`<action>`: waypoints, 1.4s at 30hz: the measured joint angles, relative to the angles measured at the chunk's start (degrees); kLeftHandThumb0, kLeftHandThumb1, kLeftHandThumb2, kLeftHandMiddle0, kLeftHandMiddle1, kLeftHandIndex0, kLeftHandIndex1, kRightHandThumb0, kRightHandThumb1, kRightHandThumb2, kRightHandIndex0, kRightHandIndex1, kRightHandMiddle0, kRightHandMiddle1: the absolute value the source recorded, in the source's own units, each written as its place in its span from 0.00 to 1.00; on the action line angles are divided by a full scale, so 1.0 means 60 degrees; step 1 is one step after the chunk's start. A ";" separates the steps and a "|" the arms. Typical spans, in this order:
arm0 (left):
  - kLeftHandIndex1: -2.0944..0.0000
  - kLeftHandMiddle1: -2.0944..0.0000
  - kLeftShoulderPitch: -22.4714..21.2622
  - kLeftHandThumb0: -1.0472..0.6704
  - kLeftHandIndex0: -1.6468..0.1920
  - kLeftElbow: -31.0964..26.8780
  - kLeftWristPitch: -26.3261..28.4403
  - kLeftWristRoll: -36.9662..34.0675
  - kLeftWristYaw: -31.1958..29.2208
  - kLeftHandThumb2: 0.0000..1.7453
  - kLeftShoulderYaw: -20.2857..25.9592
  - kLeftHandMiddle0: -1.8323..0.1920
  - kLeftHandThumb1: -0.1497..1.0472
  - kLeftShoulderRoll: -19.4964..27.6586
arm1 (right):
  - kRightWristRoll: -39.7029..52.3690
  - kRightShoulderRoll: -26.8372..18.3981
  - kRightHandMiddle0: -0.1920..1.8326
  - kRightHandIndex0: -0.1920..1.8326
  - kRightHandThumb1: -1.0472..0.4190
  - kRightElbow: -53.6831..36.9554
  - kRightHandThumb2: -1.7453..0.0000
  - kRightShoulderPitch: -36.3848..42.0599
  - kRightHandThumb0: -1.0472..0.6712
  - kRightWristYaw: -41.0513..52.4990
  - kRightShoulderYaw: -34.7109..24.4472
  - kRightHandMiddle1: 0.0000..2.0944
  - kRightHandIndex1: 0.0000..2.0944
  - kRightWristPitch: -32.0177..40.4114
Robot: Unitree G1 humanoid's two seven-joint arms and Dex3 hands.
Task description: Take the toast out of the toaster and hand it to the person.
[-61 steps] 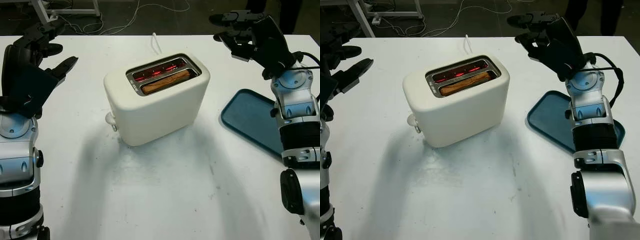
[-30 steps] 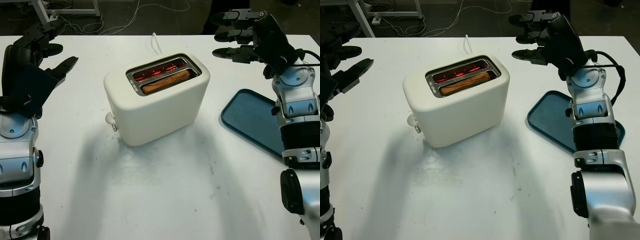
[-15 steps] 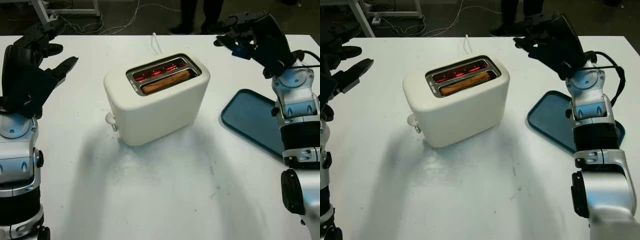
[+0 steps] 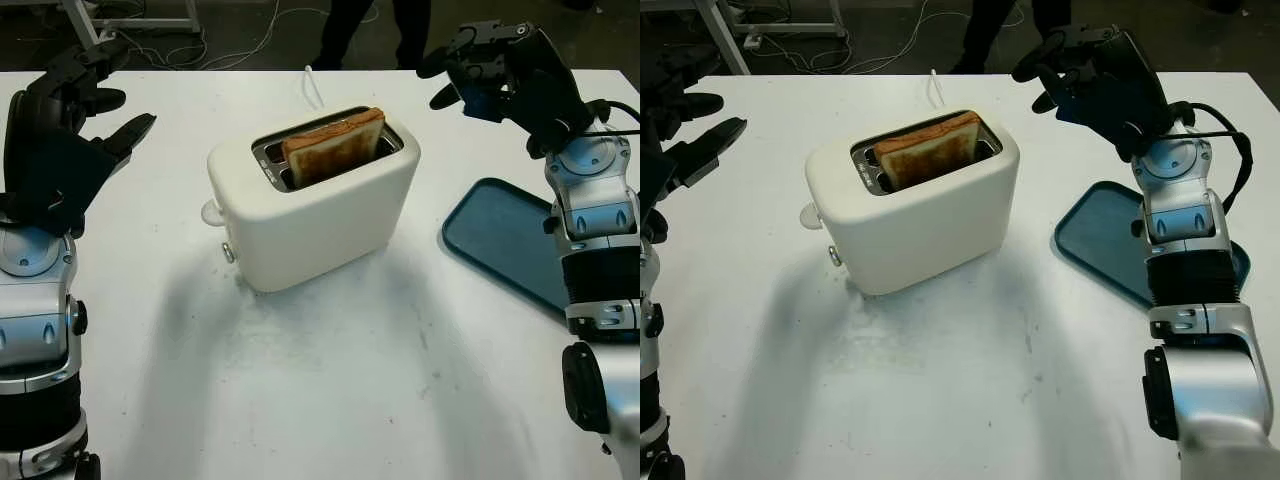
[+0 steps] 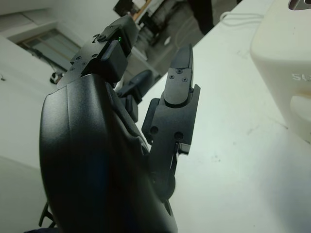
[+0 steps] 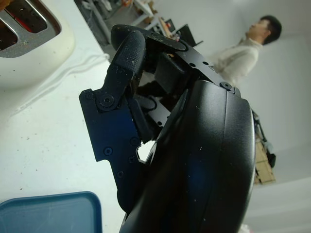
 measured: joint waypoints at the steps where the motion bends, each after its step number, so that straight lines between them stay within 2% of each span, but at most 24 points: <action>1: 0.90 0.57 0.0000 0.51 0.66 0.0000 0.0000 0.0002 0.0000 0.10 0.0000 0.82 0.89 0.0000 | -0.0090 -0.0011 0.51 0.57 0.09 -0.0001 0.57 -0.0001 0.25 -0.0028 0.0023 0.35 0.26 -0.0019; 4: 0.90 0.58 0.0000 0.50 0.66 0.0000 0.0000 0.0006 0.0000 0.10 0.0000 0.81 0.89 0.0001 | -0.0366 -0.0151 0.54 0.59 0.09 0.0002 0.62 -0.0032 0.21 -0.0043 0.0158 0.24 0.20 -0.0103; 7: 0.90 0.58 0.0001 0.50 0.66 0.0000 -0.0004 0.0004 0.0000 0.09 -0.0002 0.81 0.89 0.0001 | -0.1064 -0.0472 0.57 0.64 0.09 0.0184 0.69 -0.0394 0.15 -0.0176 0.0538 0.12 0.13 -0.1058; 9: 0.90 0.58 0.0003 0.50 0.66 0.0000 -0.0006 -0.0001 0.0000 0.09 -0.0001 0.81 0.89 0.0000 | -0.1224 -0.0576 0.58 0.69 0.09 0.0398 0.80 -0.0853 0.11 -0.0260 0.0654 0.09 0.16 -0.1798; 12: 0.90 0.57 0.0004 0.51 0.66 -0.0003 -0.0005 -0.0001 0.0000 0.09 0.0001 0.81 0.89 -0.0008 | -0.1222 -0.0582 0.58 0.63 0.09 0.0318 0.91 -0.1379 0.08 -0.0082 0.0759 0.05 0.15 -0.2104; 15: 0.90 0.57 0.0007 0.50 0.65 -0.0003 -0.0008 -0.0001 0.0001 0.09 0.0004 0.81 0.89 -0.0009 | -0.1276 -0.0599 0.58 0.60 0.09 -0.0347 0.97 -0.1515 0.03 0.0369 0.0923 0.04 0.12 -0.2036; 20: 0.90 0.57 0.0018 0.50 0.66 -0.0014 -0.0002 0.0004 0.0001 0.09 0.0006 0.81 0.89 -0.0008 | -0.1814 -0.0617 0.57 0.60 0.09 -0.1043 0.97 -0.1694 0.00 0.0810 0.1465 0.03 0.11 -0.2128; 27: 0.90 0.58 0.0020 0.50 0.66 -0.0072 0.0050 0.0002 0.0003 0.09 0.0006 0.81 0.89 -0.0016 | -0.2686 -0.0629 0.49 0.50 0.09 -0.1317 0.98 -0.1909 0.00 0.1505 0.2367 0.00 0.06 -0.2247; 32: 0.90 0.58 0.0026 0.50 0.66 -0.0096 0.0070 0.0000 0.0004 0.09 0.0011 0.81 0.89 -0.0018 | -0.3240 -0.0512 0.48 0.47 0.09 -0.0814 0.93 -0.2085 0.00 0.1308 0.2799 0.00 0.07 -0.2868; 34: 0.90 0.58 0.0027 0.50 0.66 -0.0095 0.0069 0.0000 0.0003 0.08 0.0015 0.81 0.89 -0.0018 | -0.3459 -0.0482 0.47 0.43 0.09 -0.0450 0.91 -0.2148 0.00 0.1180 0.2962 0.00 0.11 -0.3143; 37: 0.90 0.57 0.0027 0.50 0.66 -0.0096 0.0069 0.0000 0.0002 0.08 0.0021 0.81 0.89 -0.0018 | -0.4009 -0.0474 0.46 0.29 0.09 -0.0058 0.87 -0.2208 0.00 0.0745 0.3162 0.00 0.36 -0.3477; 42: 0.90 0.57 0.0028 0.50 0.66 -0.0096 0.0071 0.0000 0.0002 0.08 0.0019 0.81 0.89 -0.0018 | -0.4471 -0.0377 0.47 0.27 0.09 0.0857 0.87 -0.2374 0.00 -0.0342 0.3377 0.01 0.42 -0.4130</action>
